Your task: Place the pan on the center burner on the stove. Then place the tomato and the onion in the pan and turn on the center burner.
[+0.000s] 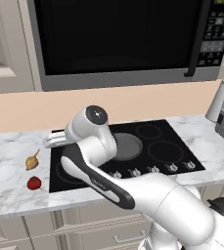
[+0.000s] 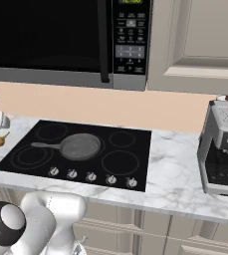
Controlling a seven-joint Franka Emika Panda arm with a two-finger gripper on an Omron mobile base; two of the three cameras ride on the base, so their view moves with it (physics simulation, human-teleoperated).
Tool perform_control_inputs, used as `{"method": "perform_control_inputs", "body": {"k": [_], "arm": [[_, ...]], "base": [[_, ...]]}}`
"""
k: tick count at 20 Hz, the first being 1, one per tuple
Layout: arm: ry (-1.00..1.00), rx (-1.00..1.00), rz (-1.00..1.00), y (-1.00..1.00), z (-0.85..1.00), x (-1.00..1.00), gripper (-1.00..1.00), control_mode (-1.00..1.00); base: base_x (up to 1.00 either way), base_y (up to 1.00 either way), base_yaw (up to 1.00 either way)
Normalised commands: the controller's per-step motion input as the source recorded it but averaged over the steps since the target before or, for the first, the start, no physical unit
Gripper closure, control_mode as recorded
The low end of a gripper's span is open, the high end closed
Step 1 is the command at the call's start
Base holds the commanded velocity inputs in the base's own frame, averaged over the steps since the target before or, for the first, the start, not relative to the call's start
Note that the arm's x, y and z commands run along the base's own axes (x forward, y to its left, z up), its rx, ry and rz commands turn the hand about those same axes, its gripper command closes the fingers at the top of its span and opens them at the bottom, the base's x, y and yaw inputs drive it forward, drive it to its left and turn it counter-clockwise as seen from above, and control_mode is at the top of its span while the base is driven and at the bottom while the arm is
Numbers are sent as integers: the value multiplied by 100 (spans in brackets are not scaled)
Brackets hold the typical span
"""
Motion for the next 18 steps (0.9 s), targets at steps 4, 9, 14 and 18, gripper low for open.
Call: {"method": "perform_control_inputs", "body": {"k": [4, 9, 14, 18], "arm": [[0, 0, 0, 16, -12, 13, -100, -100], [2, 0, 0, 17, -9, 9, -100, -100], [8, 0, 0, 24, -3, 12, -100, -100], [9, 0, 0, 16, -13, 14, -100, -100]], "base": [[0, 0, 0], [0, 0, 0], [0, 0, 0], [0, 0, 0]]}}
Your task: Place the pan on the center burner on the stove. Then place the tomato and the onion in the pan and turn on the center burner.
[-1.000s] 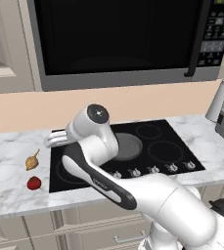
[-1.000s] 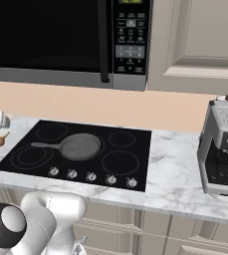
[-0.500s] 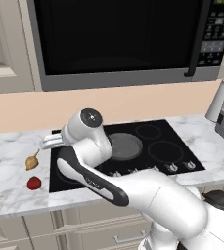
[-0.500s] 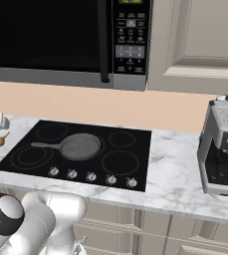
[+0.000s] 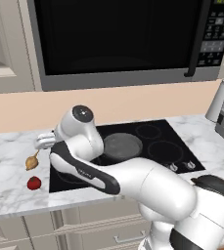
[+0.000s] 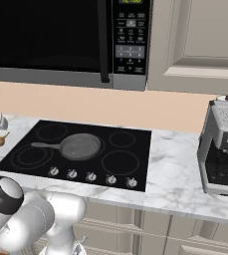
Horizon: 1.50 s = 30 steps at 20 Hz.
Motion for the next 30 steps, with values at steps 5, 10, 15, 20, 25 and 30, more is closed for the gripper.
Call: {"method": "perform_control_inputs", "body": {"k": [5, 10, 15, 20, 25, 30], "arm": [[10, -2, 0, 17, -24, 11, -100, -100], [8, -5, 0, 18, -30, 4, -100, -100], [4, -3, 0, 15, -24, 6, -100, -100], [3, -3, 0, 12, -21, 6, -100, -100], [2, -2, 0, 10, -15, 12, -100, -100], [3, -1, -1, 10, -8, 23, -100, -100]], "base": [[0, 0, 0], [0, 0, 0], [0, 0, 0], [0, 0, 0], [0, 0, 0], [0, 0, 0]]}}
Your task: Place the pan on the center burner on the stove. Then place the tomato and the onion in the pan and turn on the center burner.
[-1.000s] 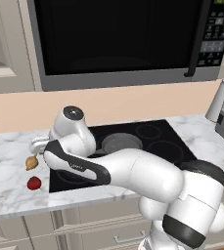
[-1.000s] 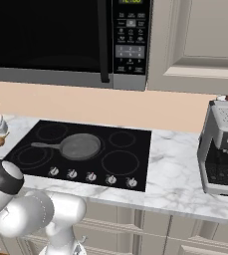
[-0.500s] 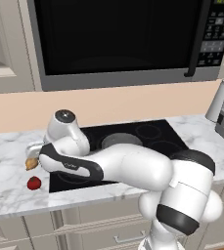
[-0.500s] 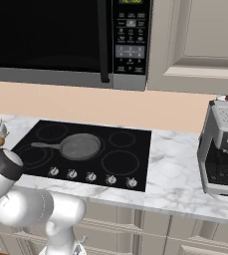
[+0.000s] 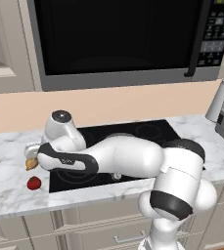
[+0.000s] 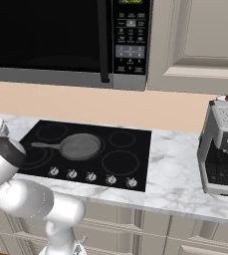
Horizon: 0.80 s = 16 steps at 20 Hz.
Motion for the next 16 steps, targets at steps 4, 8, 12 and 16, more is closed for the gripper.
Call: {"method": "perform_control_inputs", "body": {"k": [4, 8, 12, 16], "arm": [[4, -2, -2, 15, -10, 26, -100, -100], [5, -5, -2, 22, -16, 21, -100, -100], [7, -5, -3, 24, -14, 15, -100, -100], [7, -4, -3, 20, -7, 19, -100, -100]], "base": [[0, 0, 0], [0, 0, 0], [0, 0, 0], [0, 0, 0]]}}
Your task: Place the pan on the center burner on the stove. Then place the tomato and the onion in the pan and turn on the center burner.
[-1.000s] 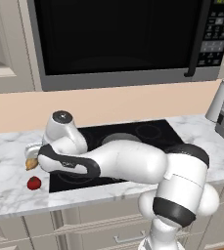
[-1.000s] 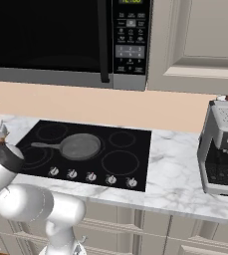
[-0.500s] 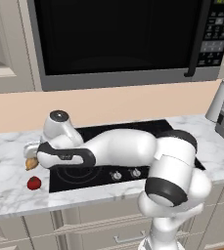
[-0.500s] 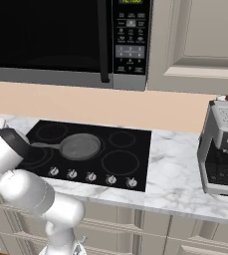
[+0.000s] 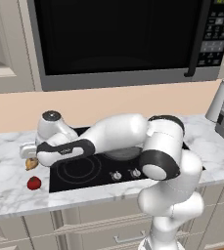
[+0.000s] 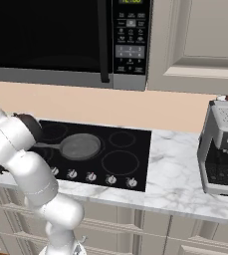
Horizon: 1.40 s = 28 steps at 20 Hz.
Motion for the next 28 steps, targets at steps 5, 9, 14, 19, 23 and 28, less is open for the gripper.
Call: {"method": "perform_control_inputs", "body": {"k": [5, 9, 14, 19, 23, 28], "arm": [[3, -5, -3, 18, -11, 23, -100, -100], [4, -6, -3, 22, -15, 19, -100, -100], [4, -5, -4, 26, -8, 16, -100, -100], [3, -4, -5, 24, -2, 16, -100, -100], [0, -3, -6, 4, -8, 11, -100, -100], [0, -3, -7, 0, -9, 7, -100, -100]], "base": [[0, 0, 0], [0, 0, 0], [0, 0, 0], [0, 0, 0], [0, 0, 0], [0, 0, 0]]}}
